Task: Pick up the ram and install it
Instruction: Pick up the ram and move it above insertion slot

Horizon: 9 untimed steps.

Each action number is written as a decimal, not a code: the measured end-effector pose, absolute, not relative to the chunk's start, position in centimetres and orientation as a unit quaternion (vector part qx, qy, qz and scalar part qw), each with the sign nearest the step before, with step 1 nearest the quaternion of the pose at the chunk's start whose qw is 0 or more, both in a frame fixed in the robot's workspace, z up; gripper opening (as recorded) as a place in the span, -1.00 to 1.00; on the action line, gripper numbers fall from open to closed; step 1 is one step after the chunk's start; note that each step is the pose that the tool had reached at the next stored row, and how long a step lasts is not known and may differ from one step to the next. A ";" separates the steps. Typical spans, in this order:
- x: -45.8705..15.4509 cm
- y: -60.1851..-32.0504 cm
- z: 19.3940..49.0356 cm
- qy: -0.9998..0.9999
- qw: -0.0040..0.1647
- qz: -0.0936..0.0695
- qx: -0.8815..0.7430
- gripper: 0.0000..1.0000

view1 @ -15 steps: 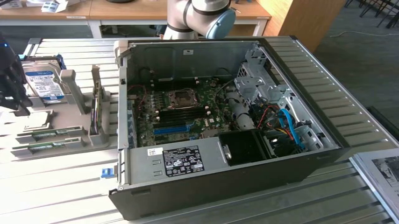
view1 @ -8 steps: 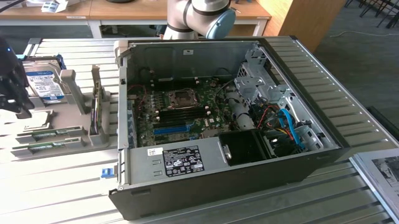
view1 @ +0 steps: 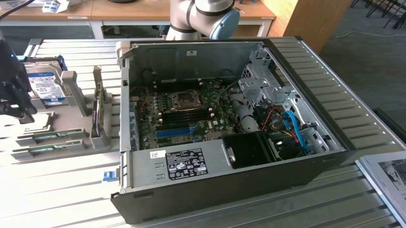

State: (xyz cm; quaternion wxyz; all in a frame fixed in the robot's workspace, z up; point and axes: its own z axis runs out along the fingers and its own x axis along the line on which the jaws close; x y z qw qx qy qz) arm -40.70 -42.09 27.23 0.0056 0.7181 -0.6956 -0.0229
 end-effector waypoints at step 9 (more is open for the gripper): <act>-40.7 -42.1 26.3 -0.696 0.006 -0.023 0.718 -0.38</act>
